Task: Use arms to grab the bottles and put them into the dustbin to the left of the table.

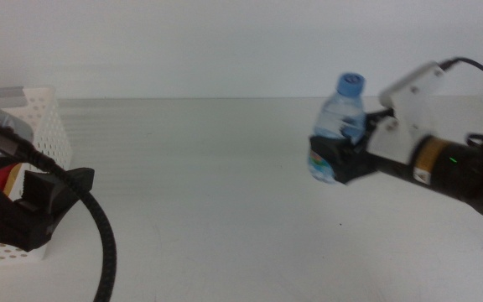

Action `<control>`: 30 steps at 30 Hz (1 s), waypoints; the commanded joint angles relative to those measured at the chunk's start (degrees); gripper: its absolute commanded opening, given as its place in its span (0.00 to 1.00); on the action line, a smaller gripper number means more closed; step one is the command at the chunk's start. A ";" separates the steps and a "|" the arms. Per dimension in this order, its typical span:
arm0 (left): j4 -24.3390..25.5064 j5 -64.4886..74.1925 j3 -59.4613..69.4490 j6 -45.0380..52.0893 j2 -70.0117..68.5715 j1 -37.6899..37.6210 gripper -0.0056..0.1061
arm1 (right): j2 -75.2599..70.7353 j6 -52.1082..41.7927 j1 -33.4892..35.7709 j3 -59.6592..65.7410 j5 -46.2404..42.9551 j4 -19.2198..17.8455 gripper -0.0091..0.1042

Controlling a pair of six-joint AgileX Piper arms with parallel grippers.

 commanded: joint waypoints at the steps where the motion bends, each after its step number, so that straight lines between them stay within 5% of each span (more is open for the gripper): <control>1: -1.03 -3.85 -1.60 -0.87 -0.16 -0.22 0.86 | -0.14 1.81 1.81 -5.91 -4.03 1.58 0.08; 18: -1.03 -3.85 -1.60 -0.87 -0.16 -0.22 0.86 | 21.25 4.30 11.83 -32.61 1.45 -2.07 0.08; 30: -1.03 -3.85 -1.60 -0.87 -0.16 -0.22 0.86 | 24.82 4.36 13.05 -35.33 1.63 -4.03 0.12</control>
